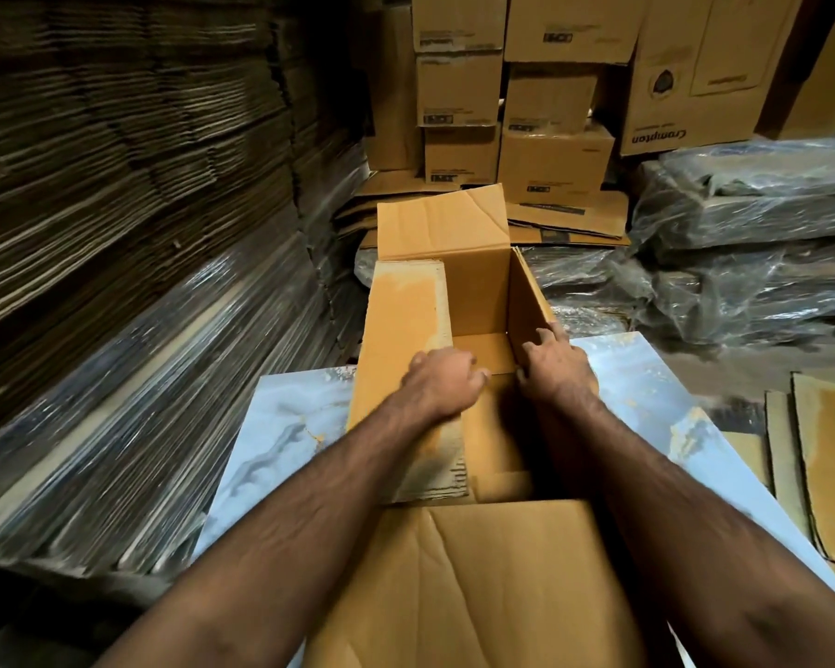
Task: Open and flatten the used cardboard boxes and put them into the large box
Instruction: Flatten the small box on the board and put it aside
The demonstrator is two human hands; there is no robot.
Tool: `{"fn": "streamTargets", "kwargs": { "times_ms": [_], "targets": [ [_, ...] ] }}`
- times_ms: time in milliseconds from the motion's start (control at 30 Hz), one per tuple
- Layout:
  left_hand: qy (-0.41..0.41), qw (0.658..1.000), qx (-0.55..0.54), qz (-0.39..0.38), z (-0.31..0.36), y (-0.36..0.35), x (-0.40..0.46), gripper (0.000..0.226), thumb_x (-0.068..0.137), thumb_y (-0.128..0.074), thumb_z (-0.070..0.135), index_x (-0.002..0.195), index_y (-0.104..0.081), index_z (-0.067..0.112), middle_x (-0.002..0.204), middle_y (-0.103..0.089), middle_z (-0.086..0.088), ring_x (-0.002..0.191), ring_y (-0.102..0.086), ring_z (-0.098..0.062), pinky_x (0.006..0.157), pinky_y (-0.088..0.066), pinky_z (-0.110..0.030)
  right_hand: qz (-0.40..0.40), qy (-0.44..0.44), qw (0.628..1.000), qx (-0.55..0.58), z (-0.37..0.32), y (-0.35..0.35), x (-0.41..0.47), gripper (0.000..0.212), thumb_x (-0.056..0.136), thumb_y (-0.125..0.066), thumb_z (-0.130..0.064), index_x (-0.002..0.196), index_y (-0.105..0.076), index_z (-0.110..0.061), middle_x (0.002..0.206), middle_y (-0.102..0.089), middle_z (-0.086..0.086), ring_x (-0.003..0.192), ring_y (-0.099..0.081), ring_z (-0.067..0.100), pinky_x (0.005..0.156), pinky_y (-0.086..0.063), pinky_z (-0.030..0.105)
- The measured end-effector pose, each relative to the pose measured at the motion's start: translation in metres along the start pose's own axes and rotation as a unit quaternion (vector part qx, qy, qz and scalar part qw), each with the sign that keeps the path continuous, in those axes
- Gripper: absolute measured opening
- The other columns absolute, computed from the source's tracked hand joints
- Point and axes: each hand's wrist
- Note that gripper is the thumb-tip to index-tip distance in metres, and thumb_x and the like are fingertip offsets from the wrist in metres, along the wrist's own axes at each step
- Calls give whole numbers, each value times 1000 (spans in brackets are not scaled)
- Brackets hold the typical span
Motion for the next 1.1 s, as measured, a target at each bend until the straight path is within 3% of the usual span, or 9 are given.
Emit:
{"fn": "streamTargets", "kwargs": {
  "times_ms": [100, 200, 367, 533, 733, 800, 867, 967, 1100],
  "targets": [
    [-22, 979, 152, -133, 40, -3, -3, 40, 101, -37, 39, 120, -64, 15, 126, -65, -7, 125, -54, -24, 120, -11, -55, -3, -2, 1000, -15, 0, -1, 1, 42, 96, -48, -41, 128, -58, -16, 141, -46, 11, 147, -22, 28, 104, -44, 46],
    [58, 958, 198, -200, 62, -13, -4, 32, 101, -43, 29, 124, -62, 16, 135, -58, -7, 134, -46, -26, 120, -9, -54, -13, -6, 1000, -17, -1, -3, 1, 41, 95, -50, -39, 129, -58, -17, 142, -45, 11, 149, -18, 28, 104, -43, 47],
    [127, 964, 147, -182, 76, 7, -1, 35, 103, -42, 25, 135, -54, 18, 145, -49, -6, 138, -39, -28, 117, -20, -49, -29, -5, 1000, -7, -1, 3, -2, 40, 96, -51, -30, 134, -54, -17, 147, -41, 11, 150, -14, 27, 107, -41, 48],
    [138, 944, 239, -181, 81, 46, 1, 42, 103, -42, 34, 141, -49, 18, 151, -42, -10, 140, -37, -37, 115, -25, -52, -26, -3, 999, -20, -2, -1, -1, 37, 96, -49, -29, 131, -56, -18, 142, -45, 11, 148, -17, 29, 104, -43, 48],
    [253, 933, 190, -171, 11, 93, 30, 65, 82, -52, 47, 132, -53, 4, 144, -48, -17, 131, -43, -49, 96, -40, -73, 2, -5, 1000, -16, -1, -3, -4, 37, 95, -49, -34, 127, -58, -17, 139, -47, 12, 145, -23, 29, 101, -45, 47],
    [307, 915, 166, -204, -11, 101, 24, 64, 91, -46, 58, 145, -40, 23, 155, -33, -10, 141, -29, -48, 89, -32, -83, 13, -9, 1000, -7, -2, -2, -6, 36, 95, -51, -33, 125, -58, -16, 140, -44, 14, 141, -28, 31, 100, -46, 46],
    [352, 897, 158, -214, -28, 102, 9, 67, 97, -44, 58, 153, -28, 23, 154, -37, -6, 142, -31, -40, 104, -32, -72, 36, -18, 999, 11, -2, -1, -6, 36, 93, -54, -32, 123, -56, -13, 140, -40, 16, 135, -34, 32, 96, -48, 46],
    [368, 893, 70, -250, -58, 77, -14, 67, 93, -61, 51, 144, -42, 11, 135, -56, -10, 127, -52, -31, 111, -40, -44, 65, -51, 994, 75, -1, -1, -7, 36, 91, -58, -29, 121, -51, -11, 131, -43, 16, 120, -47, 34, 87, -53, 46],
    [385, 900, -97, -182, -80, 28, -30, 64, 98, -59, 28, 149, -27, 5, 141, -48, -21, 124, -53, -38, 102, -48, -47, 65, -168, 963, 200, 3, -1, -5, 35, 91, -56, -22, 121, -48, -7, 119, -56, 20, 108, -58, 40, 83, -51, 44]
  ]
}}
Point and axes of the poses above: each hand's wrist, its own x-axis towards the middle knuckle, its own y-axis out of the back of the hand, z = x × y
